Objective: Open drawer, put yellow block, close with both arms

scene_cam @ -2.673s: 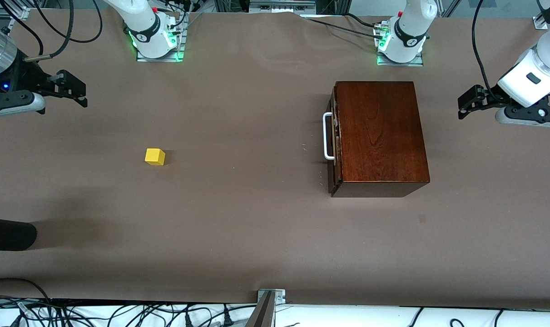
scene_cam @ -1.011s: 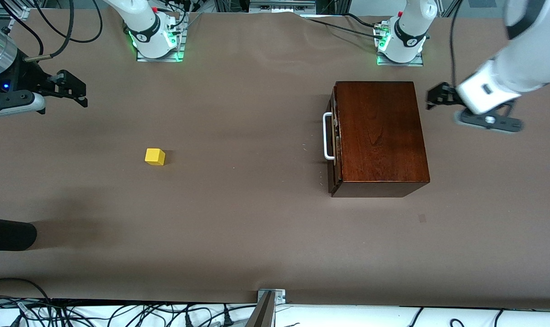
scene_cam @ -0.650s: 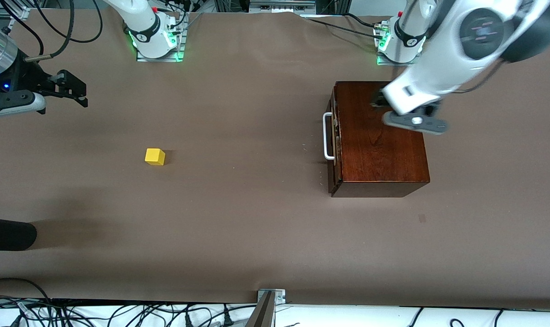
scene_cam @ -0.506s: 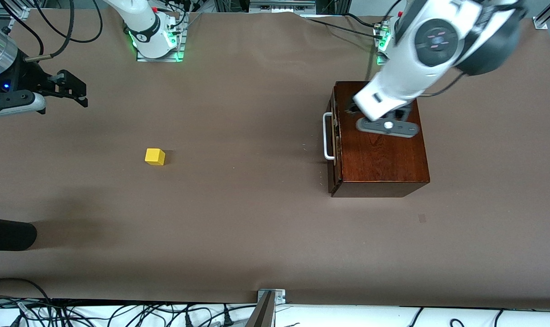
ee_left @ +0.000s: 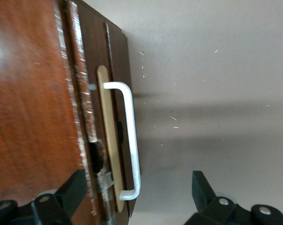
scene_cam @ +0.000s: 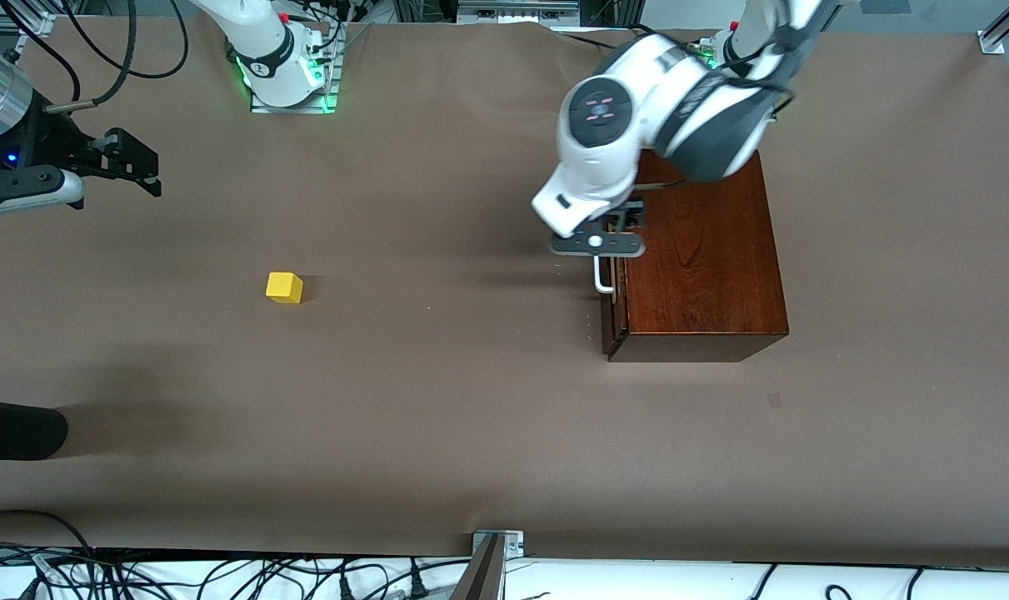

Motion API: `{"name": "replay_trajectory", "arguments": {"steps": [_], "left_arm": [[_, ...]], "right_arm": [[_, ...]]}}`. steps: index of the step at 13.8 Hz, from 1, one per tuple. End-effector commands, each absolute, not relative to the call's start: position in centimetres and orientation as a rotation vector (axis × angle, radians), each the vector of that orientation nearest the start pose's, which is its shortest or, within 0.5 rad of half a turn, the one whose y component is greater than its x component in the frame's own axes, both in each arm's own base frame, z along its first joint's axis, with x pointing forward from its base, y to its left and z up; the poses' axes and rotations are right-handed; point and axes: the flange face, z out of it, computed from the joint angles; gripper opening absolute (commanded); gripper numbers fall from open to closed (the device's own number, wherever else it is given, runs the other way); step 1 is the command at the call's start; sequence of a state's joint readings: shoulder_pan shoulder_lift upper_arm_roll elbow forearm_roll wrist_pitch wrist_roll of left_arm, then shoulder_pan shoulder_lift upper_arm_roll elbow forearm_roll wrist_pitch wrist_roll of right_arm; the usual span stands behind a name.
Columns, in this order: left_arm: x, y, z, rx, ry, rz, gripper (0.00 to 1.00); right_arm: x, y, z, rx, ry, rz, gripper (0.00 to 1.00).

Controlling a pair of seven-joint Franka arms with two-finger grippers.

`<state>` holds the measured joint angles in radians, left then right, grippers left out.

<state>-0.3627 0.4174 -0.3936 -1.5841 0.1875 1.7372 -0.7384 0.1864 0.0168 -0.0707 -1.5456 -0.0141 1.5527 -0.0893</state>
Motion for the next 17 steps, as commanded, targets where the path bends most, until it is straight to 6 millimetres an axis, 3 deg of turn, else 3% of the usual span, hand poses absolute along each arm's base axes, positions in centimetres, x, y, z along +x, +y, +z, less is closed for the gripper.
{"name": "replay_trajectory", "arguments": {"steps": [1, 5, 7, 17], "left_arm": [[50.5, -41.5, 36.6, -2.884, 0.114, 0.193, 1.0], [50.1, -41.9, 33.0, -2.843, 0.153, 0.179, 1.0], [49.3, -43.1, 31.6, -2.845, 0.117, 0.168, 1.0], [48.5, -45.0, 27.1, -2.837, 0.099, 0.122, 1.0]], "right_arm": [[55.3, 6.2, 63.0, -3.136, -0.335, 0.022, 1.0], [55.3, 6.2, 63.0, -3.136, -0.335, 0.022, 1.0], [55.3, 6.2, 63.0, -3.136, -0.335, 0.022, 1.0], [56.4, 7.5, 63.6, -3.114, -0.36, -0.108, 1.0]]}}
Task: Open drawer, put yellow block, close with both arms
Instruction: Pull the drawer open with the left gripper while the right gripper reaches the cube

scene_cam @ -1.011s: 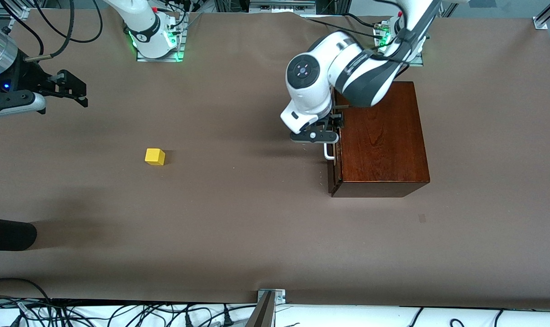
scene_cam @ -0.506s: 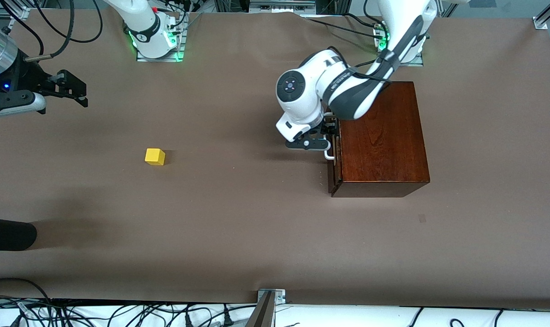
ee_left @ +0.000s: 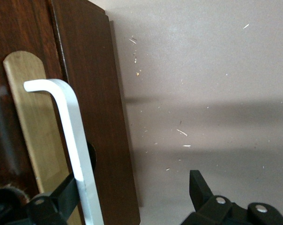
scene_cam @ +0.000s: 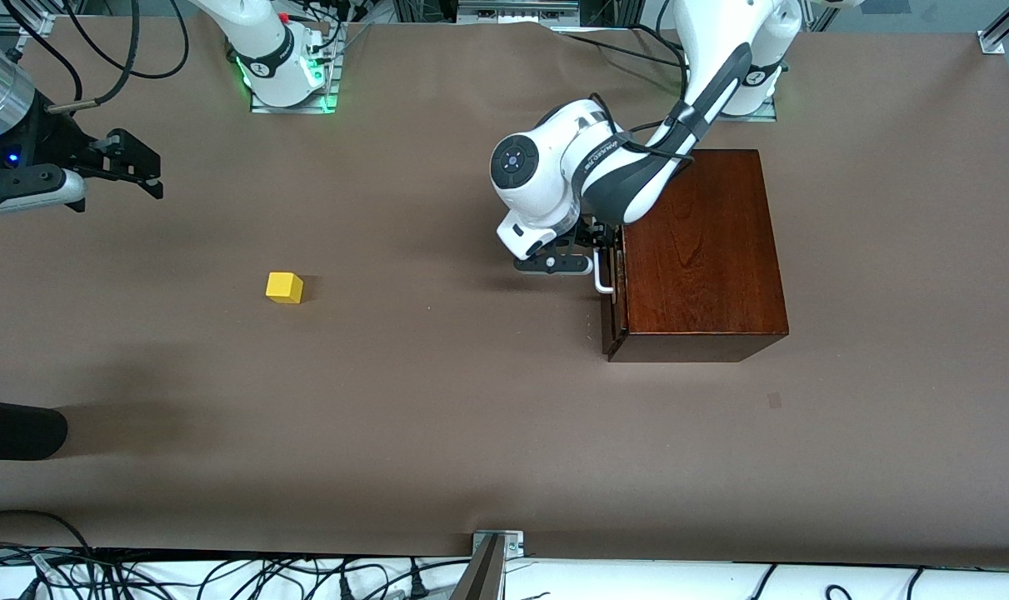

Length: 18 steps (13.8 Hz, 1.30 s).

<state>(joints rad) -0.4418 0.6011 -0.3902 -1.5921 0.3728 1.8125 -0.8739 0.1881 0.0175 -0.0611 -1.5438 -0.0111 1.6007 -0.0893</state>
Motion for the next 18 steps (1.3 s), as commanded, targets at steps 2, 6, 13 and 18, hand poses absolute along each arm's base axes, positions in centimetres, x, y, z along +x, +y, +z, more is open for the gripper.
{"name": "replay_trajectory", "arguments": {"steps": [2, 6, 13, 18], "left_arm": [[48.1, -46.4, 26.6, -2.882, 0.091, 0.082, 1.0], [48.4, -48.3, 26.6, -2.977, 0.052, 0.005, 1.0], [48.0, -51.9, 27.2, -3.091, 0.063, -0.037, 1.0], [47.1, -54.2, 28.1, -3.127, 0.031, -0.034, 1.0]], "right_arm": [[56.4, 7.7, 63.6, -3.096, -0.364, -0.107, 1.0], [56.4, 7.7, 63.4, -3.098, -0.348, -0.098, 1.0], [58.5, 7.9, 58.2, -3.103, -0.359, 0.057, 1.0], [61.0, 7.5, 51.8, -3.109, -0.371, 0.216, 1.0]]}}
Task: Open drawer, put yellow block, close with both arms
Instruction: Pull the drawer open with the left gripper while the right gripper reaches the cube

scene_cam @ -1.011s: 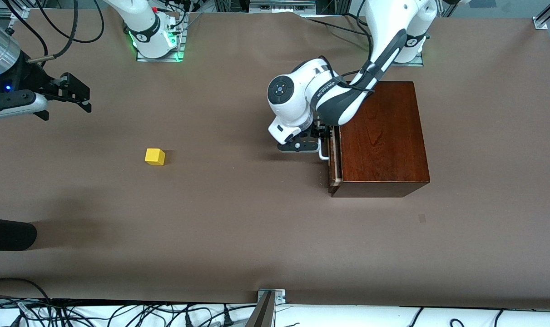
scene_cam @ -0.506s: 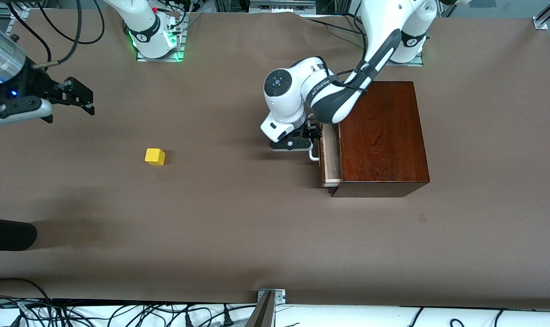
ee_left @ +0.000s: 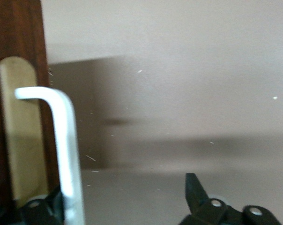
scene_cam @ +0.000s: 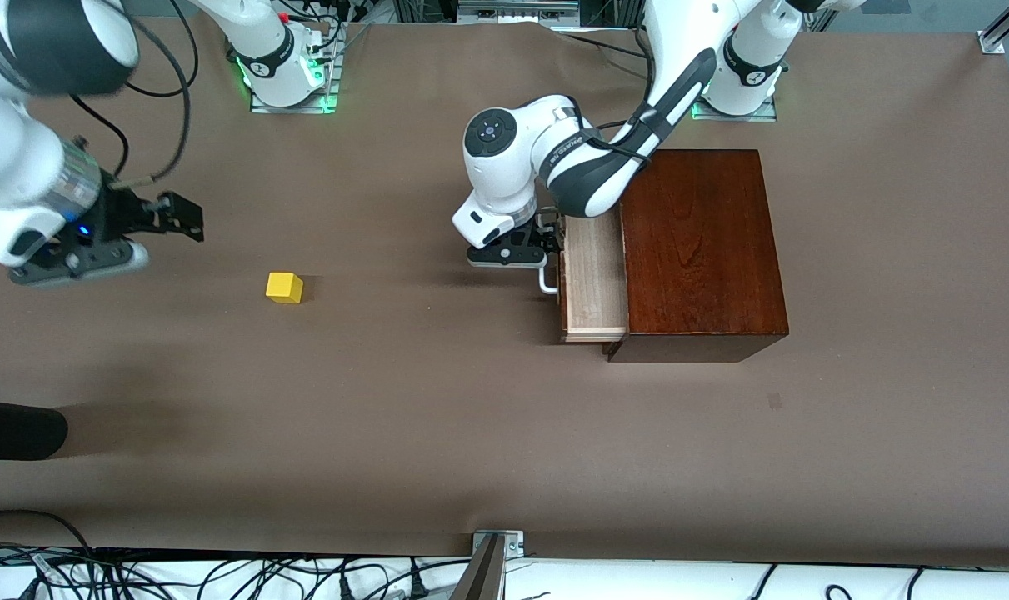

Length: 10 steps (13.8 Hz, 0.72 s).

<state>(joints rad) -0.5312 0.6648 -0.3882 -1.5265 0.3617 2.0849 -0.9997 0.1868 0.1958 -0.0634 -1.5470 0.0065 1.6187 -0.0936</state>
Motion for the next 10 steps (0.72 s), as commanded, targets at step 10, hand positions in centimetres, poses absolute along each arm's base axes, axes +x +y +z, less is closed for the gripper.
{"name": "replay_trajectory", "arguments": {"steps": [10], "left_arm": [[48.5, -49.8, 40.6, -3.01, -0.012, -0.074, 1.0]], "right_arm": [[60.5, 8.1, 38.1, -3.105, -0.365, 0.235, 1.0]]}}
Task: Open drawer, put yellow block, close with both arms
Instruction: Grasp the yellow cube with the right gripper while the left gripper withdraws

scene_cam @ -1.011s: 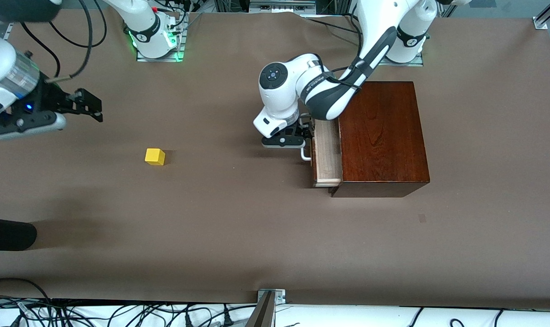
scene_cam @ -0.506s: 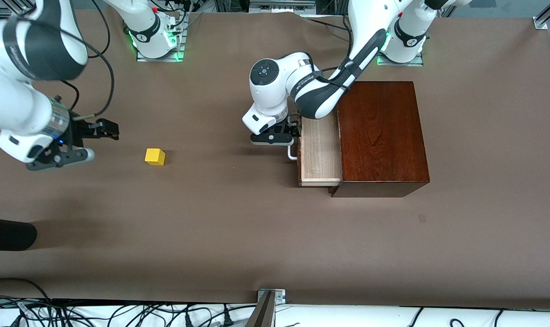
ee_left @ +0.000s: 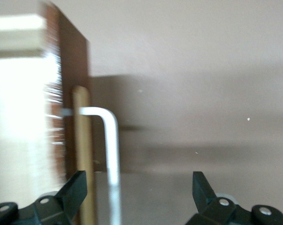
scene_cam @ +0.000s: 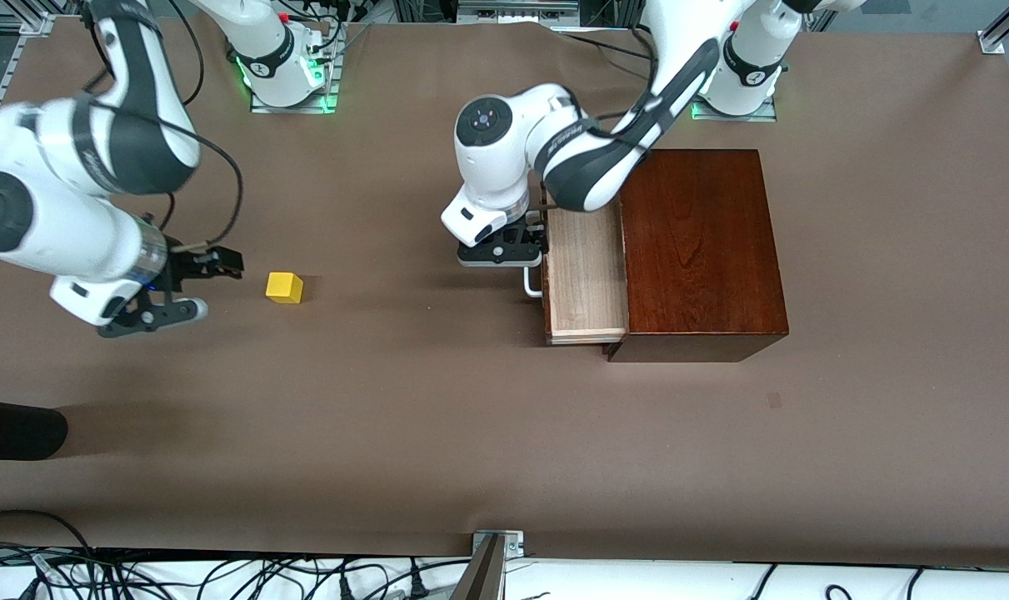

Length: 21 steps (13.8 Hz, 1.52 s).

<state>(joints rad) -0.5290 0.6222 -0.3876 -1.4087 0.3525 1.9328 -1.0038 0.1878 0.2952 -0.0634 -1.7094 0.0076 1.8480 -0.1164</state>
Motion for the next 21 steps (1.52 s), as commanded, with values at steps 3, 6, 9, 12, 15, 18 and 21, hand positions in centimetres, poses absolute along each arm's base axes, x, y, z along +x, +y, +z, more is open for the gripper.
{"name": "replay_trajectory", "arguments": {"steps": [3, 6, 9, 12, 15, 18, 21], "left_arm": [[49.9, -43.4, 47.2, -2.926, 0.102, -0.005, 1.0], [53.1, -35.0, 53.0, -2.904, 0.185, -0.004, 1.0], [56.5, -25.6, 56.4, -3.015, 0.218, 0.067, 1.0], [58.8, -16.3, 58.6, -3.151, 0.277, 0.101, 1.0], [58.6, -10.6, 60.3, -3.147, 0.208, 0.047, 1.0], [56.2, -6.8, 59.1, -3.181, 0.184, 0.043, 1.0], [53.9, -3.7, 58.3, -3.181, 0.032, -0.087, 1.0]], "right_arm": [[59.8, 7.8, 35.2, -3.109, -0.353, 0.22, 1.0], [57.3, 7.4, 29.6, -3.127, -0.267, 0.142, 1.0], [55.1, 7.0, 25.6, -3.134, -0.218, 0.079, 1.0], [53.4, 6.9, 22.7, -3.141, -0.159, 0.066, 1.0], [52.6, 6.8, 20.5, -3.144, -0.136, 0.027, 1.0], [52.8, 8.0, 18.6, -3.14, -0.108, -0.047, 1.0], [52.8, 8.1, 18.1, -3.139, -0.111, -0.056, 0.89]]}}
